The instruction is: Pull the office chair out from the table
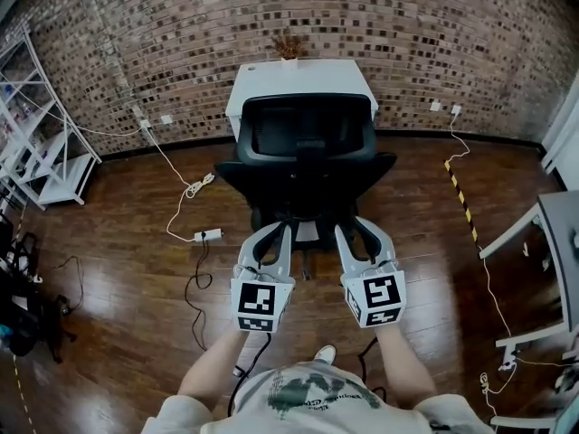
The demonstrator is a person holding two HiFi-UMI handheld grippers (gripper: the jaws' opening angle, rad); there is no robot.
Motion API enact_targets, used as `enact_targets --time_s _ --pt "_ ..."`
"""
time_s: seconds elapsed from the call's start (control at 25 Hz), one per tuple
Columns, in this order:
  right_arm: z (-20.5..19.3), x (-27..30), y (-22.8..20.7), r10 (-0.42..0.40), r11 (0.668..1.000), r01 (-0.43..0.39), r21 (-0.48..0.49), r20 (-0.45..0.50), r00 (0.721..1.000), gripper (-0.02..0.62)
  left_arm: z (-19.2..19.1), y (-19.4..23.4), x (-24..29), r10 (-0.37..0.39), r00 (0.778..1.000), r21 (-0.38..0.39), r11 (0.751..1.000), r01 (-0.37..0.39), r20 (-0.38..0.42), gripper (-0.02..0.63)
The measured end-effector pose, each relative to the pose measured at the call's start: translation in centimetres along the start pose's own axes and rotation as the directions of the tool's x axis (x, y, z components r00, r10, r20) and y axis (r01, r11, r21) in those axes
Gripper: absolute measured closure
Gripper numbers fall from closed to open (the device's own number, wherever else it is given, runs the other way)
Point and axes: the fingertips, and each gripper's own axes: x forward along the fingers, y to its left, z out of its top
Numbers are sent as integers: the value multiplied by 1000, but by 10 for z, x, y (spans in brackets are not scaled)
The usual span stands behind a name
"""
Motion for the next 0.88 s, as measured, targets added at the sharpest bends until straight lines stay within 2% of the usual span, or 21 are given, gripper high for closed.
enact_targets --time_s 0.2,0.28,0.4,0.64,0.88 --pt "13 -21 41 -3 999 2 43 34 999 595 2 -10 -31 -37 999 -115 993 37 6 591" --pt "13 -30 55 15 998 -17 68 30 999 595 5 -18 -42 -70 997 -162 984 72 19 591" --pt "12 -42 69 18 995 -20 94 26 999 595 7 -29 -58 -104 994 -186 977 108 33 591" --pt "13 -61 100 16 994 -19 111 28 999 595 -1 -35 -89 -126 992 -210 970 125 12 591" --pt "8 -79 109 10 990 -12 137 21 1000 595 -9 -42 -107 -134 991 -223 966 130 -6 591"
